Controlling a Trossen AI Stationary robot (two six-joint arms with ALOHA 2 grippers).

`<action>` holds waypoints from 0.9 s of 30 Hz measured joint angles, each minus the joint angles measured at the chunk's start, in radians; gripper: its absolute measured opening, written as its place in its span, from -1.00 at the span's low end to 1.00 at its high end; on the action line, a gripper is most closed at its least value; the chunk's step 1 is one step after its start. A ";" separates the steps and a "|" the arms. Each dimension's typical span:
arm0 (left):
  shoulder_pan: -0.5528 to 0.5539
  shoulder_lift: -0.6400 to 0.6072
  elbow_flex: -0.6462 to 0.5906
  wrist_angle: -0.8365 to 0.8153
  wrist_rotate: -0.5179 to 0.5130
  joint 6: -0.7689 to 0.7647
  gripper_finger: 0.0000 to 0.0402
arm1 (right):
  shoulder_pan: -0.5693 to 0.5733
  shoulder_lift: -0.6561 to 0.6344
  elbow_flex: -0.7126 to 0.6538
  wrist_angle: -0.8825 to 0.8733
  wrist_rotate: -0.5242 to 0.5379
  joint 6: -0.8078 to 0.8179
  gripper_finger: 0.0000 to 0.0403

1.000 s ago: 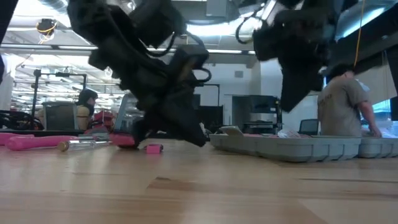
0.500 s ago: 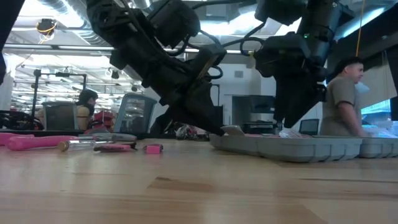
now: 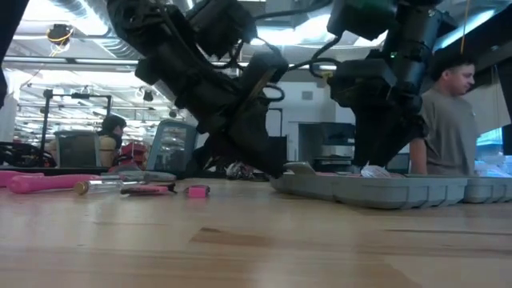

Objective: Prefit tool cases
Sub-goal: Remove the orange measuring tape from the gray prefit tool case

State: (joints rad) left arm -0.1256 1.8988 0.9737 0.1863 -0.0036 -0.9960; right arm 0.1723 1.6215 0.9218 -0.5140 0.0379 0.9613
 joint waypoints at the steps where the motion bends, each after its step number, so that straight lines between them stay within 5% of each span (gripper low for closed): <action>1: -0.002 0.000 0.007 -0.003 0.000 0.005 -1.00 | 0.000 0.000 0.000 0.000 0.009 0.000 -0.09; 13: 0.041 0.138 0.110 -0.035 0.041 0.038 -1.00 | -0.002 0.078 0.003 0.033 0.013 0.042 -0.09; 27: 0.053 0.145 0.145 -0.084 0.069 0.076 -1.00 | 0.021 0.027 0.023 -0.045 -0.011 0.089 -0.09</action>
State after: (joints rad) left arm -0.0727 2.0441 1.1187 0.1024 0.0651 -0.9201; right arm 0.1931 1.6481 0.9449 -0.5594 0.0270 1.0503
